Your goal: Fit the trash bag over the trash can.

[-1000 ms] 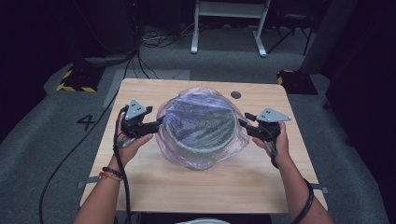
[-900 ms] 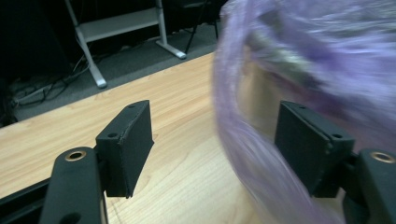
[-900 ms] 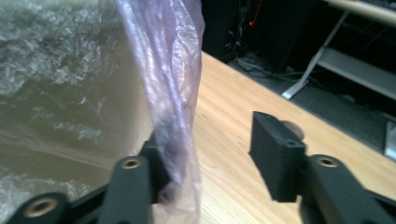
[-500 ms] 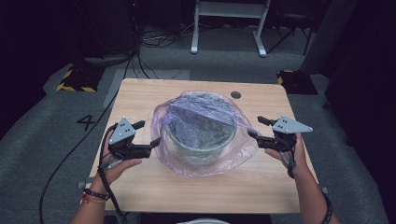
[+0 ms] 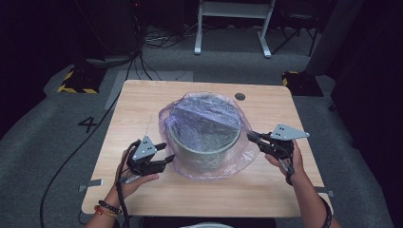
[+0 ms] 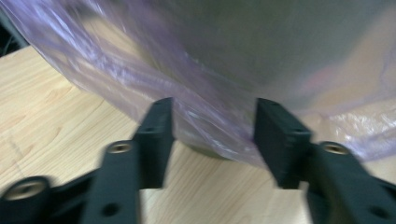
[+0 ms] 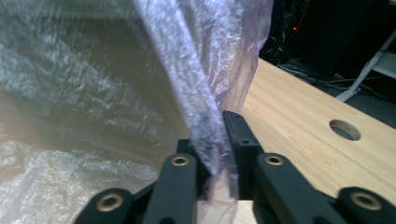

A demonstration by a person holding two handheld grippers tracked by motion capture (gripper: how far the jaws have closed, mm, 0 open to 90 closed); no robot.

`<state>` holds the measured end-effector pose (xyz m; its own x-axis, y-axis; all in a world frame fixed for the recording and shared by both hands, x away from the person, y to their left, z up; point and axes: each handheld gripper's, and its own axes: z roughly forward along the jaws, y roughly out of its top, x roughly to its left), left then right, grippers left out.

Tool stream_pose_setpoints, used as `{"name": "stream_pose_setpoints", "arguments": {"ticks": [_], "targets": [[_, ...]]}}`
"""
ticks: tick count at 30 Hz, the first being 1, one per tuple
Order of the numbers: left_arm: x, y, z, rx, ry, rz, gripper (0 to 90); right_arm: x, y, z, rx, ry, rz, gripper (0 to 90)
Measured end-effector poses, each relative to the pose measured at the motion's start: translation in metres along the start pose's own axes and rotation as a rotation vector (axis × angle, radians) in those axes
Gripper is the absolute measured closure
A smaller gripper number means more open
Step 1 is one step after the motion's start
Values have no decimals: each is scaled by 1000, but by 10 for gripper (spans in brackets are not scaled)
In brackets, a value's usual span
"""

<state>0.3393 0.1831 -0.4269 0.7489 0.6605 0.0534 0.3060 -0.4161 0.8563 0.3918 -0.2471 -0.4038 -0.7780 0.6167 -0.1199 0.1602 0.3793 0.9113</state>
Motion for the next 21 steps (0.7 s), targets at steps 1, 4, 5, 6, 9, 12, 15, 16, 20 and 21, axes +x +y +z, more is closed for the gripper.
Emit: {"name": "stream_pose_setpoints", "arguments": {"ticks": [1,4,5,6,9,12,15,16,20,21], "targets": [[1,-1,2,9,5,5,591,1,-1,1,5,4,3,864],[3,-5,9,26,18,20,817,0,-6,6,9,12,3,899],[4,-6,12,35,19,20,867,-1,-9,8,13,17,8,900],[6,-7,15,42,23,22,894,-1,-11,10,16,18,10,900],[8,-10,24,68,10,25,899,-4,-18,14,27,12,19,900],[8,-13,32,93,3,39,900,-7,-24,18,25,9,40,900],[9,-16,33,98,0,47,900,-7,-26,19,21,8,39,871],[9,-16,32,95,0,45,899,-7,-26,19,23,1,36,828],[11,-17,24,80,34,39,764,-7,-20,13,2,-49,20,585],[12,-18,22,79,36,26,647,-7,-19,11,-8,-54,18,541]]}}
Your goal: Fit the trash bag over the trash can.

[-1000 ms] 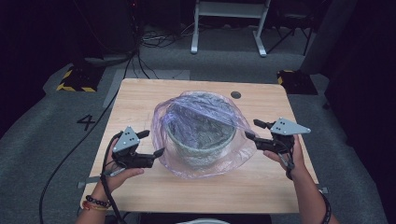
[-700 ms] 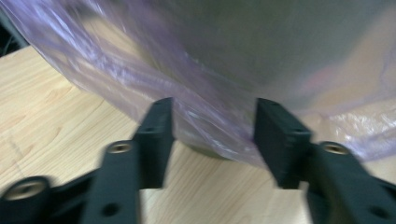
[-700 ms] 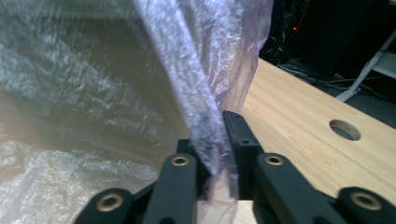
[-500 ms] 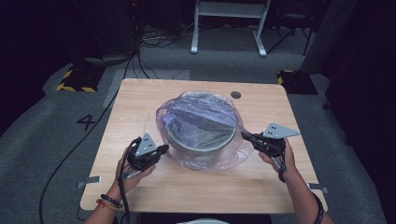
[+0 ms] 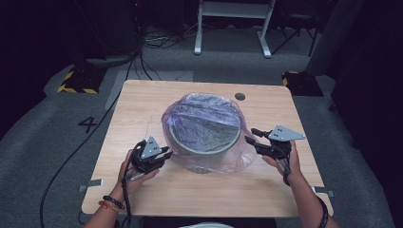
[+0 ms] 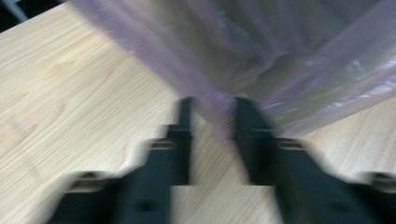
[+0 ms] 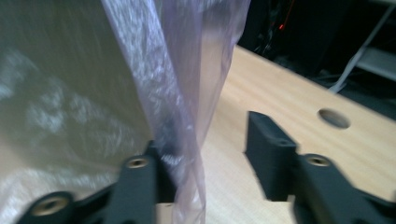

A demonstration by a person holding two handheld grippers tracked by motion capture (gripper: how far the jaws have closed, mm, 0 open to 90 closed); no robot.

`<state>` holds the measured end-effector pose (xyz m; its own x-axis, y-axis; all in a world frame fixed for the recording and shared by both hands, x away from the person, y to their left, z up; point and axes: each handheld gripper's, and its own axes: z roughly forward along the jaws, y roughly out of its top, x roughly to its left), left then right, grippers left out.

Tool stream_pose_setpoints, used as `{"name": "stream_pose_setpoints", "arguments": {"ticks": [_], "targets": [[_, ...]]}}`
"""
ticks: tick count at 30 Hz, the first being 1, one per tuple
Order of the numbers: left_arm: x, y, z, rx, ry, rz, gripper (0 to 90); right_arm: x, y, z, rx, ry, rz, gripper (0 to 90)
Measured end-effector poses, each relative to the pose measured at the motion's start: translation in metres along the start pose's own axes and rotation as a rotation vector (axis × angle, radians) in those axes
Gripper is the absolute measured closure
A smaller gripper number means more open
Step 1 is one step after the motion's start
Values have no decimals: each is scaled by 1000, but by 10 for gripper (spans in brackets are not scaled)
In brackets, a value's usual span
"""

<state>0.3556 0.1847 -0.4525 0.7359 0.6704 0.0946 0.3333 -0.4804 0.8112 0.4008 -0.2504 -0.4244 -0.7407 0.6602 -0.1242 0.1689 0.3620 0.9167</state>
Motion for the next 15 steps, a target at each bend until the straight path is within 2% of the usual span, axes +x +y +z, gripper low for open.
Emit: {"name": "stream_pose_setpoints", "arguments": {"ticks": [1,3,4,6,8,10,13,15], "targets": [[1,0,-4,-5,-13,-2,533,0,3,-3,-12,-11,-5,502],[1,-2,-15,-49,2,-16,364,0,9,-10,-35,-22,-22,460],[1,-3,-20,-73,-2,-32,298,1,12,-13,-43,-30,-31,439],[3,-2,-32,-92,1,-42,220,2,19,-20,-69,-50,-43,400],[5,-1,-44,-116,-3,-45,174,2,26,-26,-94,-61,-49,393],[7,1,-54,-144,7,-59,173,1,31,-29,-111,-67,-56,383],[11,4,-68,-213,-7,-74,174,-1,38,-32,-124,-78,-59,392],[14,10,-73,-222,30,-82,210,-4,42,-33,-141,-74,-49,403]]}}
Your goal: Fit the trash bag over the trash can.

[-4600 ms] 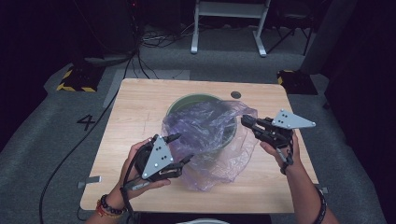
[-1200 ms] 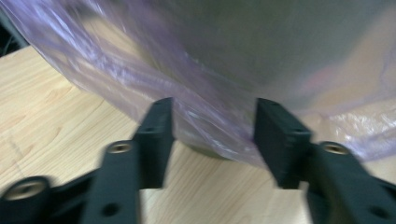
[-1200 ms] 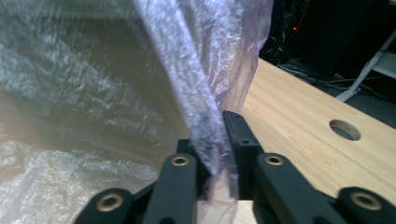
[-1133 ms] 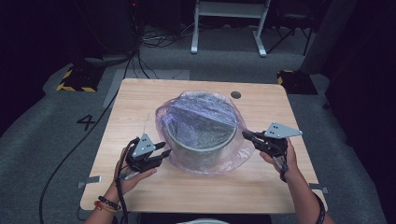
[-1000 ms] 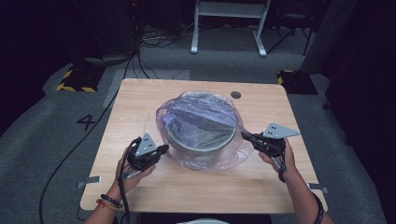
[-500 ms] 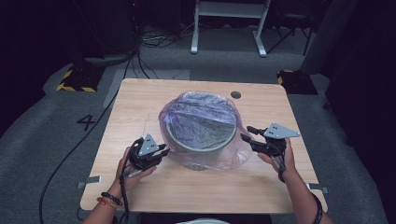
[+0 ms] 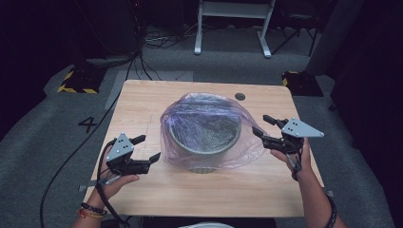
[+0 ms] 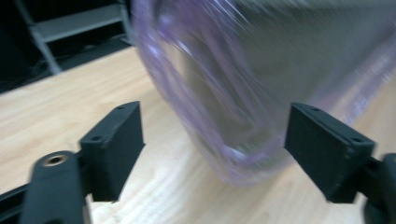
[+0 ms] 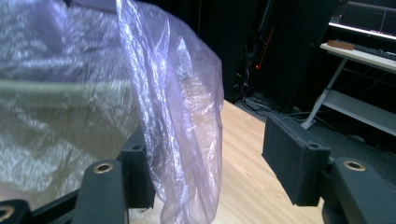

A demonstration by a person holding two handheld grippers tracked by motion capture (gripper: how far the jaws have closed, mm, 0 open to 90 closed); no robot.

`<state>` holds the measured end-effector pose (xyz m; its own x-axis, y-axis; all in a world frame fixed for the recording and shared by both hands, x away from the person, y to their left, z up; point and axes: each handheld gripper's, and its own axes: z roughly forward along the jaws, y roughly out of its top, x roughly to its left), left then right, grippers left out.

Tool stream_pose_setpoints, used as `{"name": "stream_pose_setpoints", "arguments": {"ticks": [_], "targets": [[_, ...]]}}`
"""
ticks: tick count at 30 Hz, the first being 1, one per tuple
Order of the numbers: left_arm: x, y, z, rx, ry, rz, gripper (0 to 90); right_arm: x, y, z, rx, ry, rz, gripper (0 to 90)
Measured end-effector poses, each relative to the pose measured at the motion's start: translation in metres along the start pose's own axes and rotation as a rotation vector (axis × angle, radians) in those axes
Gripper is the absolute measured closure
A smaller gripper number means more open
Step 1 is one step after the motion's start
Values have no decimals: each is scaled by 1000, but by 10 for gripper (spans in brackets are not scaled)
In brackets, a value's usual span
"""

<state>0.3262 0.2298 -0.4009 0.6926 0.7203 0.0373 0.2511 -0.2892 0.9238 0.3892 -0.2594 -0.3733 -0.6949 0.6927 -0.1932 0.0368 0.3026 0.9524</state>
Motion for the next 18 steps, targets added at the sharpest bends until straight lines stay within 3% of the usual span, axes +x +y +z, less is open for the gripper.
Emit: {"name": "stream_pose_setpoints", "arguments": {"ticks": [2,7,11,15,18], "targets": [[3,7,-1,-20,25,8,220,-1,2,0,-12,0,8,405],[11,27,0,-63,11,19,214,-3,10,4,-25,-21,17,392],[12,44,4,-88,4,51,199,-3,19,7,-35,-9,18,375],[13,61,12,-85,-2,89,201,-3,27,10,-28,-1,13,376],[15,71,24,-67,-21,87,215,-4,31,17,0,-15,16,416]]}}
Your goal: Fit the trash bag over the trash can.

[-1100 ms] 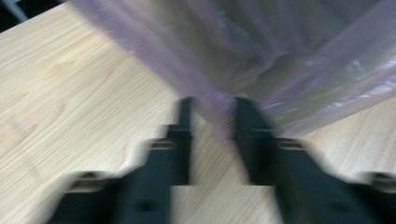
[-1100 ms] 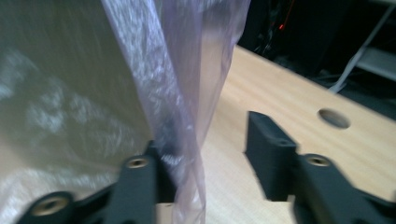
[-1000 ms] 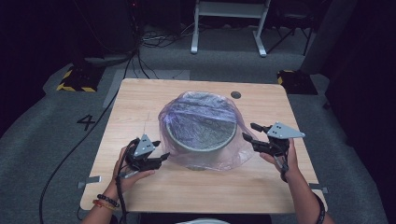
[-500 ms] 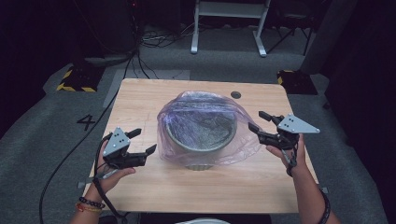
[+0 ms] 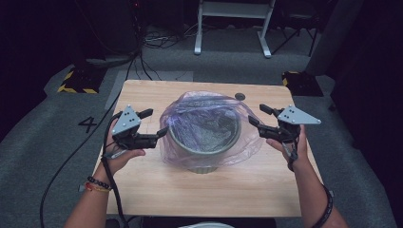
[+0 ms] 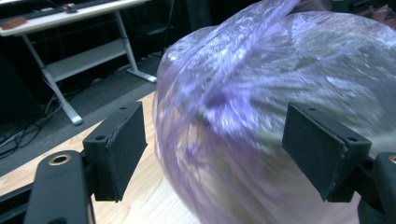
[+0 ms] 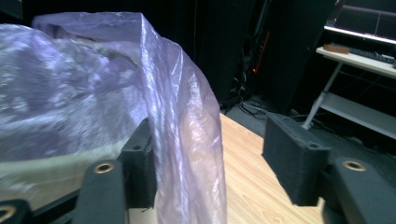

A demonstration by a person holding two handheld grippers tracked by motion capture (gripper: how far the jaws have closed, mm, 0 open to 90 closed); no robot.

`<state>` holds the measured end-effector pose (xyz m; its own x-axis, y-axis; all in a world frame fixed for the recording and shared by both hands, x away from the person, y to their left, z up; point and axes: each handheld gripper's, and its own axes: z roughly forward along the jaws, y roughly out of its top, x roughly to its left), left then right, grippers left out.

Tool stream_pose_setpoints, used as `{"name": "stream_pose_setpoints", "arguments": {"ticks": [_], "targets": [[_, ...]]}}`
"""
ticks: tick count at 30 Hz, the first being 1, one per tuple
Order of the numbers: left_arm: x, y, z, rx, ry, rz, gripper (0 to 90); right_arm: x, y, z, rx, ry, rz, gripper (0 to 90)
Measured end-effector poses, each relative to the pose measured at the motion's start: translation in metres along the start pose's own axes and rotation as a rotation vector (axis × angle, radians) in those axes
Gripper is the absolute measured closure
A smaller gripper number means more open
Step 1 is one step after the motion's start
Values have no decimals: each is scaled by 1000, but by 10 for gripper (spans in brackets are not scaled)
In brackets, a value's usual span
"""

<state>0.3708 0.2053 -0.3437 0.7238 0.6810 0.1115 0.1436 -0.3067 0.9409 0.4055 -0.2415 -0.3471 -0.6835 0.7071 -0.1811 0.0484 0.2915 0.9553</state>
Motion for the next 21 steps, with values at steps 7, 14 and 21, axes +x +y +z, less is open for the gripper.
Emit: {"name": "stream_pose_setpoints", "arguments": {"ticks": [7,14,21], "targets": [[0,14,29,40,10,52,320,-12,6,20,35,16,40,740],[10,24,40,16,26,49,554,-13,9,38,64,29,17,843],[18,32,29,-30,-38,5,368,-15,6,40,68,15,22,791]]}}
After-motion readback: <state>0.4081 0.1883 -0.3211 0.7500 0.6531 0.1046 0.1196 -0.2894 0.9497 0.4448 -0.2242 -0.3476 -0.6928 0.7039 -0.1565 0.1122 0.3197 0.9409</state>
